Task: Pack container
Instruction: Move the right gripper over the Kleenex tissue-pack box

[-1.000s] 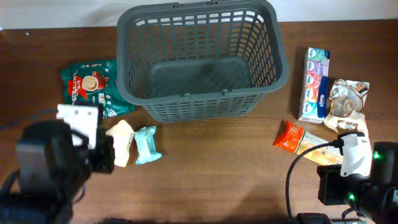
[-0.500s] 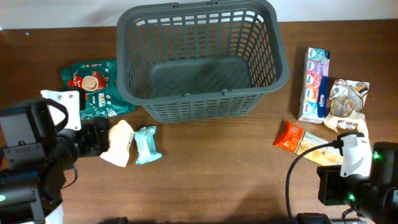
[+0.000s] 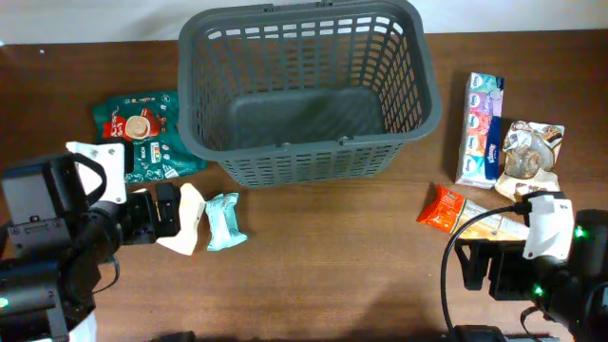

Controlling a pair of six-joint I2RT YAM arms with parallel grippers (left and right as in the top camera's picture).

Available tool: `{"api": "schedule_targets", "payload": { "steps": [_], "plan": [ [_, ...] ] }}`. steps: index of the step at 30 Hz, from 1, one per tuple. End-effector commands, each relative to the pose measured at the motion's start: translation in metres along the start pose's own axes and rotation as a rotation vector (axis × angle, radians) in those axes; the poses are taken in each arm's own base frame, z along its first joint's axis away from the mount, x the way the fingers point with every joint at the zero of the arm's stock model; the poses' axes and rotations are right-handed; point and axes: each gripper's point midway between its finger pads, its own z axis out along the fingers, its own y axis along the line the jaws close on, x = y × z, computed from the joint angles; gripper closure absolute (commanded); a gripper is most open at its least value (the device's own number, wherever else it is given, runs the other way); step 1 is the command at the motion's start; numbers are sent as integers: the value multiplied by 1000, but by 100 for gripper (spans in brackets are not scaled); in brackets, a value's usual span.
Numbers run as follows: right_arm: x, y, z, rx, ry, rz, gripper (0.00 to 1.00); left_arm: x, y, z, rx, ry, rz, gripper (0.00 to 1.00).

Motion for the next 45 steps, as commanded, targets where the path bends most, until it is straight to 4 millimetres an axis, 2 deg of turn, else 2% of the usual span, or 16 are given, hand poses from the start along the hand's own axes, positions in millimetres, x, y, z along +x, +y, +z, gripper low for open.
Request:
{"api": "schedule_targets", "payload": {
  "steps": [1, 13, 19, 23, 29, 33, 39, 40, 41, 45],
  "plan": [
    [-3, 0, 2, 1, -8, 2, 1, 0, -1, 0, 10, -2, 11, 1],
    [-4, -3, 3, 16, -4, 4, 1, 0, -1, 0, 10, -2, 11, 1],
    [-10, -22, 9, 125, 9, 36, 1, 0, -1, 0, 10, -2, 11, 1],
    [-16, -24, 16, 132, 25, 42, 1, 0, -1, 0, 10, -2, 11, 1],
    [-39, -47, 30, 256, 12, 41, 1, 0, -1, 0, 10, -2, 11, 1],
    [-62, -64, 53, 307, 25, 72, 1, 0, -1, 0, 10, -2, 11, 1],
    [-94, -99, 100, 276, 51, 140, 1, 0, -1, 0, 10, -2, 11, 1],
    [-102, -115, 118, 271, 60, 181, 1, 0, -1, 0, 10, -2, 11, 1],
    [-105, -121, 127, 261, 67, 183, 1, 0, -1, 0, 10, -2, 11, 1],
    [-118, -128, 163, 183, 81, 149, 1, 0, -1, 0, 10, -2, 11, 1]
  ]
}}
